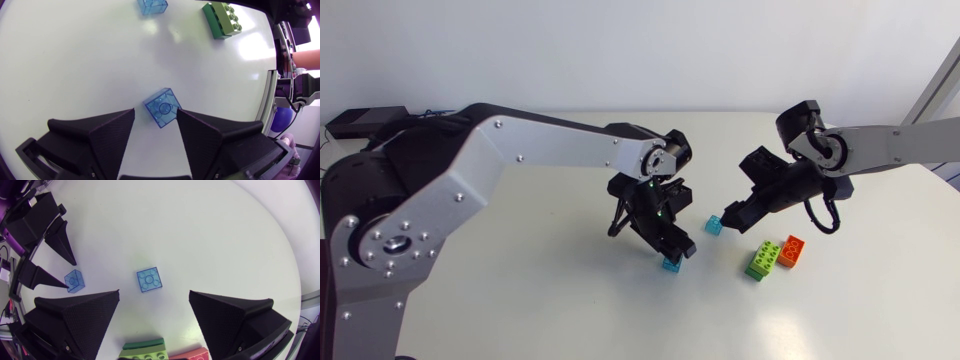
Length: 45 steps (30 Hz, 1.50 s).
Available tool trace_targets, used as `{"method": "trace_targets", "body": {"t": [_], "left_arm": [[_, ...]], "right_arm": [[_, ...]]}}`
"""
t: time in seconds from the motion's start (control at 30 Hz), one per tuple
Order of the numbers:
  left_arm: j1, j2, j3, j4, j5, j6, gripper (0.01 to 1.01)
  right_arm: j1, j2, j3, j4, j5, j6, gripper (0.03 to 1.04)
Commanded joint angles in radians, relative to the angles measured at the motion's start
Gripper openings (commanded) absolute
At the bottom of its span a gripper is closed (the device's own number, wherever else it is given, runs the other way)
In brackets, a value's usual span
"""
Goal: Sort duplo bricks by size, large to the right and small to the left
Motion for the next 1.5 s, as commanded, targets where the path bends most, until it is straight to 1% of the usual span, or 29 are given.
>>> {"method": "trace_targets", "body": {"t": [0.0, 0.27, 0.4, 0.53, 0.73, 0.93, 1.0, 1.2, 1.47], "left_arm": [[-0.023, 0.034, 0.046, -0.024, -0.006, -0.044, 0.577], [-0.062, 0.047, 0.088, -0.058, -0.008, -0.086, 0.579], [-0.073, 0.051, 0.1, -0.058, -0.055, -0.116, 0.577], [-0.065, 0.05, 0.102, -0.058, -0.118, -0.137, 0.577], [-0.047, 0.036, 0.111, -0.055, -0.152, -0.18, 0.579], [-0.047, 0.028, 0.108, -0.047, -0.227, -0.212, 0.579], [-0.047, 0.024, 0.105, -0.043, -0.271, -0.218, 0.579], [-0.05, 0.039, 0.106, -0.044, -0.281, -0.234, 0.579], [-0.076, 0.053, 0.111, -0.049, -0.281, -0.238, 0.579]], "right_arm": [[0.0, -0.018, -0.029, 0.015, 0.002, 0.01, 1.0], [0.004, -0.016, -0.035, 0.021, 0.003, 0.013, 1.0], [0.0, -0.016, -0.038, 0.025, 0.003, 0.013, 1.0], [-0.001, -0.013, -0.045, 0.028, 0.003, 0.012, 1.0], [0.002, -0.009, -0.049, 0.034, 0.003, 0.013, 1.0], [0.005, -0.001, -0.055, 0.045, 0.005, 0.015, 1.0], [0.005, 0.001, -0.055, 0.048, 0.005, 0.015, 1.0], [0.008, 0.01, -0.051, 0.051, 0.005, 0.015, 1.0], [0.008, 0.018, -0.052, 0.056, 0.007, 0.016, 1.0]]}}
